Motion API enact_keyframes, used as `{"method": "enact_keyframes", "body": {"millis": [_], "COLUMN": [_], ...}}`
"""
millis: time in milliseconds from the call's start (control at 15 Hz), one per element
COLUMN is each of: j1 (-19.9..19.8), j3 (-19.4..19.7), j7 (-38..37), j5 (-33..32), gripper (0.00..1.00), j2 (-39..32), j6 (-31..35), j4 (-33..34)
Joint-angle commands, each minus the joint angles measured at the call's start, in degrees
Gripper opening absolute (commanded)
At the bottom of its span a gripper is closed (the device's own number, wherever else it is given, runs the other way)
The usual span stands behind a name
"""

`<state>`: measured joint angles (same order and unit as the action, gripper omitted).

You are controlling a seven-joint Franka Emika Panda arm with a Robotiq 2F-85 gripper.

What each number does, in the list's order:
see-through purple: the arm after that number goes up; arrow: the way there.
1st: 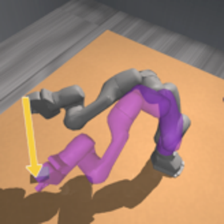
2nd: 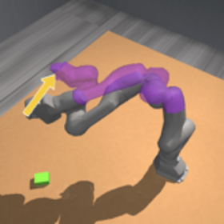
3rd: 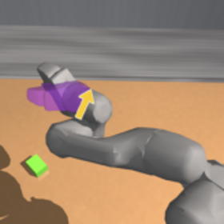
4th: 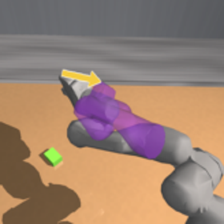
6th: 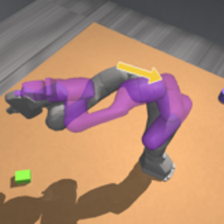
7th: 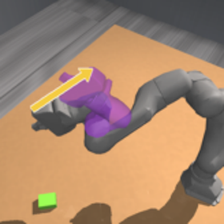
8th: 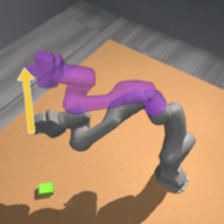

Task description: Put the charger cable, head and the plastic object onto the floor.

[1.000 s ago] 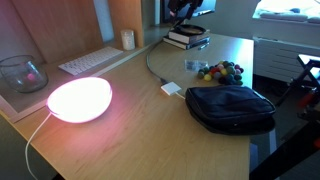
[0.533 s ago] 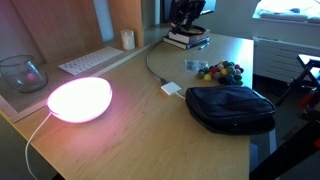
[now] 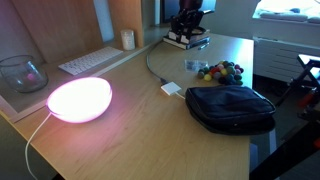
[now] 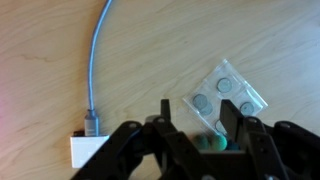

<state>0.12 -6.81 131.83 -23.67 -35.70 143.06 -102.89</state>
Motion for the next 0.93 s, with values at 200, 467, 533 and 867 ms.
{"method": "enact_keyframes", "body": {"millis": [200,467,533,867], "j1": [1.99,1.16,1.08,0.74], "j3": [1.29,1.12,1.26,1.47], "j7": [0.71,1.2,1.02,1.6], "j5": [0.42,1.45,1.6,1.99], "gripper": [1.0,1.0,1.0,1.0], "j2": [-3.07,-4.66,-5.21,-7.65], "j6": [-5.32,-6.66,-7.22,-10.44], "j4": [3.82,4.79,5.37,7.87]}}
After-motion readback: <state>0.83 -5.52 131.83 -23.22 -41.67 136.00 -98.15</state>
